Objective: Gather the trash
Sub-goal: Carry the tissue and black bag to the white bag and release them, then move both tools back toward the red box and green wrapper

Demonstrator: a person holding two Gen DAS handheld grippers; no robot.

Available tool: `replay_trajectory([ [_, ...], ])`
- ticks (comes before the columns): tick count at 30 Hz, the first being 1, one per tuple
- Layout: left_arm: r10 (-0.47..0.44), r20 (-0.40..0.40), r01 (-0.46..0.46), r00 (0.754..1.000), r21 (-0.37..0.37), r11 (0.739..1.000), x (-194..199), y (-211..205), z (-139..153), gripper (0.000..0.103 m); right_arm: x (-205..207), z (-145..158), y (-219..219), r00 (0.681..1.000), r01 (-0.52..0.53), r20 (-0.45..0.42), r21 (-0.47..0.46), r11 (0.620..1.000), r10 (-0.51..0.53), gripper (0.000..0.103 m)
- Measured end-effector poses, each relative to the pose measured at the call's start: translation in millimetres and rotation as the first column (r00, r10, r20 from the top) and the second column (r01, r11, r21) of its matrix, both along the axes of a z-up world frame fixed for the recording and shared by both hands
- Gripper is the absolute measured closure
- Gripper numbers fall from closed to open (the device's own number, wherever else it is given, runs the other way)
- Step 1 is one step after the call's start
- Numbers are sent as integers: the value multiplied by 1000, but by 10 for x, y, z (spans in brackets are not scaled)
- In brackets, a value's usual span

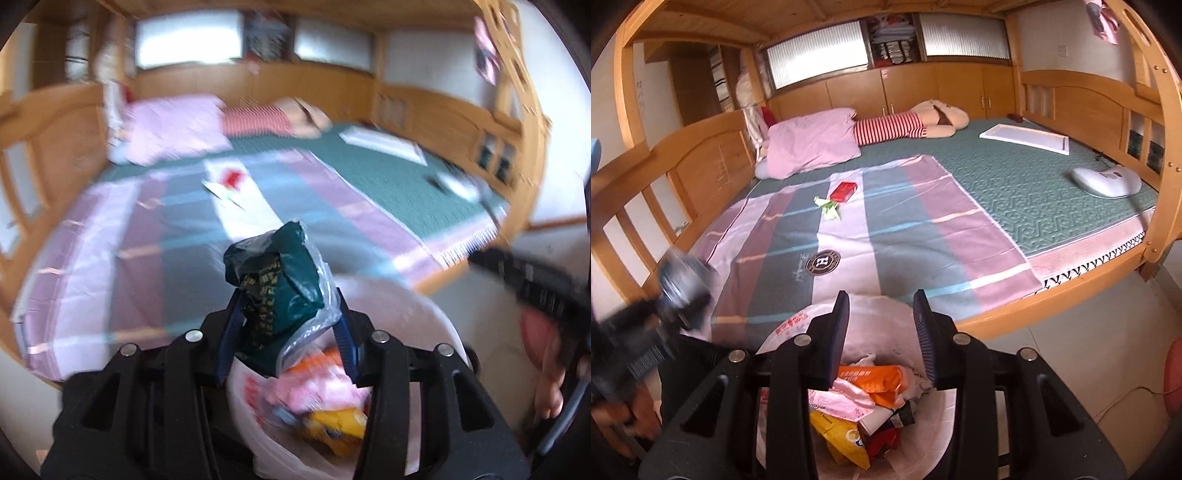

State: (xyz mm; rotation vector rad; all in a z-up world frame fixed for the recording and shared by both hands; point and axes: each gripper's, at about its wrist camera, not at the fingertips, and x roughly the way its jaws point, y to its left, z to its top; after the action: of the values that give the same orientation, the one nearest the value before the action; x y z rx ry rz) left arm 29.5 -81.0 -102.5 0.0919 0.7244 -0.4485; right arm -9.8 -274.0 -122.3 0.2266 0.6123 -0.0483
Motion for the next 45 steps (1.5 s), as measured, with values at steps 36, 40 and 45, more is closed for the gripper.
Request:
replay_trajectory([
  [36,421,-105,-414,901,76,907,1624,883,-656,19,1980,26,483,983,-157,-89,35,987,160,62],
  [40,501,-118,-490,857,113,864,2233,1065,-828,19,2855,-130,730,972,-197,-115,76,977,205,47],
  [45,604,-73,-594,794,121,795,2599,1404,-984,19,3998,-495,995,960,-171,-213,73,983,183,47],
])
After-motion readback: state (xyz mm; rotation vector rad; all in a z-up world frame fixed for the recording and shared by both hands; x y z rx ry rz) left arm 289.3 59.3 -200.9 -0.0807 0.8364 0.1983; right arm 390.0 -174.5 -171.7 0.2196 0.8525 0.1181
